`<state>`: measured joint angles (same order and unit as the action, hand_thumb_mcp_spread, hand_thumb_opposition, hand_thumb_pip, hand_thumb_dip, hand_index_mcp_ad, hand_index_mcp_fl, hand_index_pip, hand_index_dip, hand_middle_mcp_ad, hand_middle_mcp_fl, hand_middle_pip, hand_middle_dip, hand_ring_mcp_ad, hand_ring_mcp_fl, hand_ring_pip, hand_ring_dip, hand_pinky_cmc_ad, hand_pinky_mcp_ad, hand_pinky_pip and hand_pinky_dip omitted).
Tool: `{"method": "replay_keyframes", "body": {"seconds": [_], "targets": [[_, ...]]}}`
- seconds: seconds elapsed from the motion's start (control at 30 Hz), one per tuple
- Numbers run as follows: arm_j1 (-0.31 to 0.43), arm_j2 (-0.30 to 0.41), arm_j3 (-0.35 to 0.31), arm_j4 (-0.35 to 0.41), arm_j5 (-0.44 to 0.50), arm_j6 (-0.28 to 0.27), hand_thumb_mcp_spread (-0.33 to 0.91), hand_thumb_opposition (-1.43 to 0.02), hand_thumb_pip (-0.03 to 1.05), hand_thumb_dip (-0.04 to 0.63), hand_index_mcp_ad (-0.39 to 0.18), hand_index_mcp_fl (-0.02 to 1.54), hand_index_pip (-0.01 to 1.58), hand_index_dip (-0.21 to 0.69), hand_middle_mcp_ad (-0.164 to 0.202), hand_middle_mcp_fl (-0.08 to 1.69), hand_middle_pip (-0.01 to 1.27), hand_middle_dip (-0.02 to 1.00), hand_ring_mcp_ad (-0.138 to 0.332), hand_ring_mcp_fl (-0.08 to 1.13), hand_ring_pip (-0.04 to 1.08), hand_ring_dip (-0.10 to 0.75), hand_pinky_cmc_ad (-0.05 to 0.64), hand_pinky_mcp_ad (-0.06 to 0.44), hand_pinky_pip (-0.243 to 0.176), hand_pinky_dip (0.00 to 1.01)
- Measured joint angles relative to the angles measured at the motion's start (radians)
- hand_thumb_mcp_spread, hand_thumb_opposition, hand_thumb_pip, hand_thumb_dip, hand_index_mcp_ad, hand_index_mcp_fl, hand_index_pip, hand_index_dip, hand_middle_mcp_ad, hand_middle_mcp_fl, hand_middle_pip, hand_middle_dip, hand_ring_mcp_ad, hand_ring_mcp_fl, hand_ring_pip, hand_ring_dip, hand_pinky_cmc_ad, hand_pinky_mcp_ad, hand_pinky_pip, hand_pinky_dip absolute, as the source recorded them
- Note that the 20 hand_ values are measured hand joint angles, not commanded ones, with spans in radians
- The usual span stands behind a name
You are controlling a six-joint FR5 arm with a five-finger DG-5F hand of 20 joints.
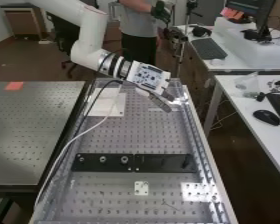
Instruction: Grab the chopstick and place it in the clear container
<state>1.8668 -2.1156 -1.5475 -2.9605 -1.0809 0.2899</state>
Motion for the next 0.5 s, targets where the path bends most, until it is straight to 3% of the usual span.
{"method": "replay_keyframes", "body": {"seconds": [0.5], "targets": [[-0.001,-0.018,0.013,-0.032,-0.014,-0.005,0.74,-1.08,0.43,0.281,-0.173,1.2,0.42,0.365,0.058,1.35,0.21,0.64,0.084,0.61,0.12,0.508,0.367,0.346,0.098,0.18]]}}
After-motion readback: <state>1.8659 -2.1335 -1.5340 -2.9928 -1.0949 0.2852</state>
